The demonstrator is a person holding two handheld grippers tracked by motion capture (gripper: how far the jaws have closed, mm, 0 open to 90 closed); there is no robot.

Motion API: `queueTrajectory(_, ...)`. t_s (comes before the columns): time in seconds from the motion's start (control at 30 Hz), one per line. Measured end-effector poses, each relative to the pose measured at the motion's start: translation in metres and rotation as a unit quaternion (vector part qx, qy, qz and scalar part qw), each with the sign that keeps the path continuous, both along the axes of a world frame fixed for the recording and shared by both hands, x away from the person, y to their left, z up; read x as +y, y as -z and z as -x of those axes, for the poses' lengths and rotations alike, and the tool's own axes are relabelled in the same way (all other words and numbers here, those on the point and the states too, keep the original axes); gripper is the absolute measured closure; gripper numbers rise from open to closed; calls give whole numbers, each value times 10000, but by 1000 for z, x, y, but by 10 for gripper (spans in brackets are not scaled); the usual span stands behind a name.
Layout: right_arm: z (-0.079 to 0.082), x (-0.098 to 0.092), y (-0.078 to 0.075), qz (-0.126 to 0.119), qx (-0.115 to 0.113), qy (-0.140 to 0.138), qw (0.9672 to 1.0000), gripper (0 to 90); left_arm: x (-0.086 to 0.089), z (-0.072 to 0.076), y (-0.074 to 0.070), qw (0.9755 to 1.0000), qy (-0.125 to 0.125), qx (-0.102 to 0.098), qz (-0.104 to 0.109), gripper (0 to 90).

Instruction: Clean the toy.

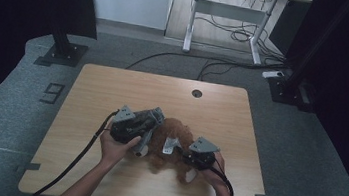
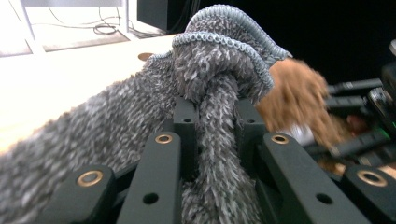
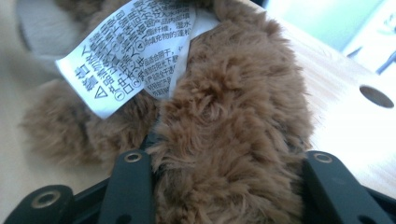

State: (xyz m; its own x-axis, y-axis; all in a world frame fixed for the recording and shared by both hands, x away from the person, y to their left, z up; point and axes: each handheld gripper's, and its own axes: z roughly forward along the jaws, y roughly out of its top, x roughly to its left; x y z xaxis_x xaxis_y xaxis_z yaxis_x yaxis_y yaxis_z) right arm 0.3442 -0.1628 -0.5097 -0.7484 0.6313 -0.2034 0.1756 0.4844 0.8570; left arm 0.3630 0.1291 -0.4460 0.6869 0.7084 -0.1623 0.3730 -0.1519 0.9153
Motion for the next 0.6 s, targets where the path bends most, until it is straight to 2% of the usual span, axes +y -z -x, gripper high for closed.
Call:
queueTrajectory(0.1,8,-2,2,-29,-63,-107,9999,530,2,-11,-4,9998,-64,169,6,751)
queueTrajectory(0.2,10,-4,4,-54,-103,-141,9998,517,3,-26,6,9981,-33,597,-153,750)
queueTrajectory(0.27,8,-4,4,-102,-57,-149,9998,505,1,-28,15,9968,33,749,-280,751)
queueTrajectory(0.33,6,-5,5,-158,2,-114,9998,482,0,-25,16,9968,58,717,-339,752)
queueTrajectory(0.43,1,-7,5,-331,235,25,9992,456,-3,-19,18,9967,104,670,-453,753)
queueTrajectory(0.5,-2,-7,5,-399,374,162,9984,446,-3,-16,21,9967,100,671,-444,754)
queueTrajectory(0.6,-7,-5,5,-437,461,309,9975,434,-3,-13,27,9971,60,641,-412,756)
